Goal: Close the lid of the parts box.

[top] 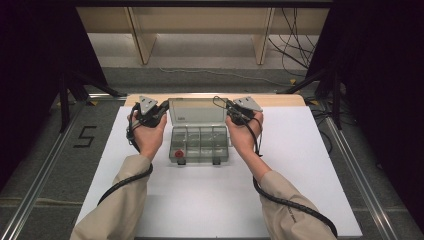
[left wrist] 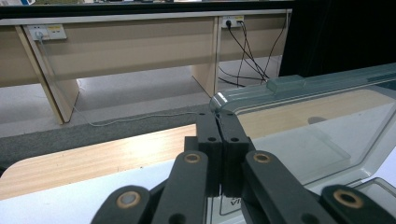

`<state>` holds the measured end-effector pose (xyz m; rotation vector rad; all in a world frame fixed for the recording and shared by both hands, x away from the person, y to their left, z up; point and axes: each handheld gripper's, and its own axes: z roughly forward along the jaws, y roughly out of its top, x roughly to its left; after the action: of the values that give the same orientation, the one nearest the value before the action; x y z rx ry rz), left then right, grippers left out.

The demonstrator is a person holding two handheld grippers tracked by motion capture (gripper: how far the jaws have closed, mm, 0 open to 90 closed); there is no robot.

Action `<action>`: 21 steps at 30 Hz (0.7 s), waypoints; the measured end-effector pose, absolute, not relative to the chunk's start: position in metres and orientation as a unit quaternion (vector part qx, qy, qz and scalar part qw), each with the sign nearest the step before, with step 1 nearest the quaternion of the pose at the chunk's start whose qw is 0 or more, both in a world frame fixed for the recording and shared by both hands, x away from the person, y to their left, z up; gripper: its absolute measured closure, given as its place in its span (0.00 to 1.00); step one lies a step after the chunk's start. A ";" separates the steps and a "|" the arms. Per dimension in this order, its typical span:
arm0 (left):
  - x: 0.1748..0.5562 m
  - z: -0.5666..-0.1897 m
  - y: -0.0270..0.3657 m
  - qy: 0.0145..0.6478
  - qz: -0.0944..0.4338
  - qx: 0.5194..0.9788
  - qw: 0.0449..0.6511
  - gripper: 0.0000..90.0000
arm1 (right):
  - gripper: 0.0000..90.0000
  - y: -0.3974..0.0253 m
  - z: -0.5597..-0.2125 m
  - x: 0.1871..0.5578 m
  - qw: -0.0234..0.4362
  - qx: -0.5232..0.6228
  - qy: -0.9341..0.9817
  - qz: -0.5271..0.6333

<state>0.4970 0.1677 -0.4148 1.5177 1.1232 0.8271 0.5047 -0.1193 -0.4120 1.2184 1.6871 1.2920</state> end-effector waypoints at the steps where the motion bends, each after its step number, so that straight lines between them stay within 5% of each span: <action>1: 0.497 -0.415 0.168 0.467 0.344 0.632 0.514 0.99 | 0.98 -0.119 -0.412 0.504 0.339 0.468 0.648 0.496; 21: 0.489 -0.416 0.167 0.467 0.344 0.630 0.516 0.99 | 0.98 -0.120 -0.414 0.499 0.345 0.463 0.646 0.499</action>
<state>0.4894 0.1667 -0.4164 1.5132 1.1210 0.8266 0.4995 -0.1198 -0.4140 1.2020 1.6768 1.2959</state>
